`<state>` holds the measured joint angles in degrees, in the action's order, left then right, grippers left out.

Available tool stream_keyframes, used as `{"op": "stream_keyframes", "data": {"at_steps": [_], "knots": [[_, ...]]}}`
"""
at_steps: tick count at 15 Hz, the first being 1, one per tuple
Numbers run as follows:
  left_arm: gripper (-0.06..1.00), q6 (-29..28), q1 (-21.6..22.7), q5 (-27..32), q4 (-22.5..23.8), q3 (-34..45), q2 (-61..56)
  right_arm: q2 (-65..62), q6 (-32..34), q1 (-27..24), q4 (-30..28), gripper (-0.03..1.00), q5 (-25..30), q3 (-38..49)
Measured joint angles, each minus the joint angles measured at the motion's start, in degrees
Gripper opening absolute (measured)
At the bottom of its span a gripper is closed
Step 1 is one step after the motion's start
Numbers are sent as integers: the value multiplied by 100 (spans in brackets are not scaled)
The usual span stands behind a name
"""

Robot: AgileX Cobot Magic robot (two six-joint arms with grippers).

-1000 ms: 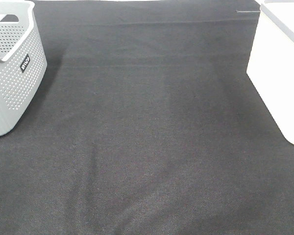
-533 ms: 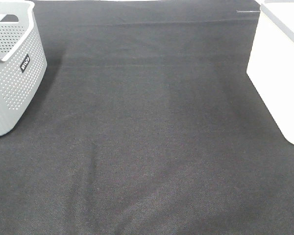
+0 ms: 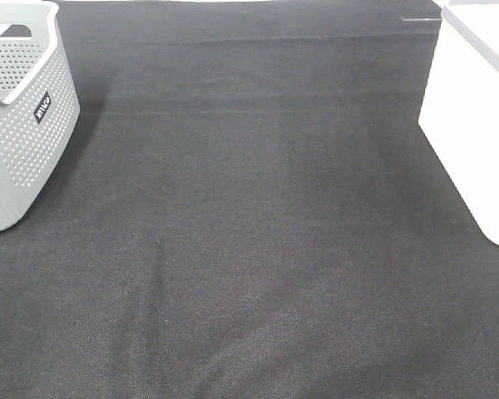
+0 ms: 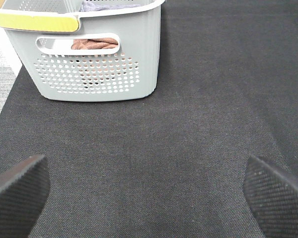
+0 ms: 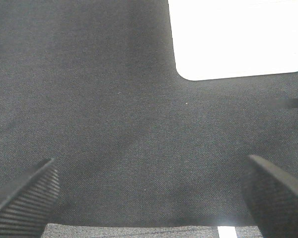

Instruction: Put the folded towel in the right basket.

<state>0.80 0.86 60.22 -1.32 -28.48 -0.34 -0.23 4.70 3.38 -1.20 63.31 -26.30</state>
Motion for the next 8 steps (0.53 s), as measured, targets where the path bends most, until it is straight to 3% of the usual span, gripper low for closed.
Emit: {"op": "stream_keyframes", "data": {"at_steps": [8], "knots": [[99,0,0,0,0,0,0,0,0,0,0,97,0,0]]}}
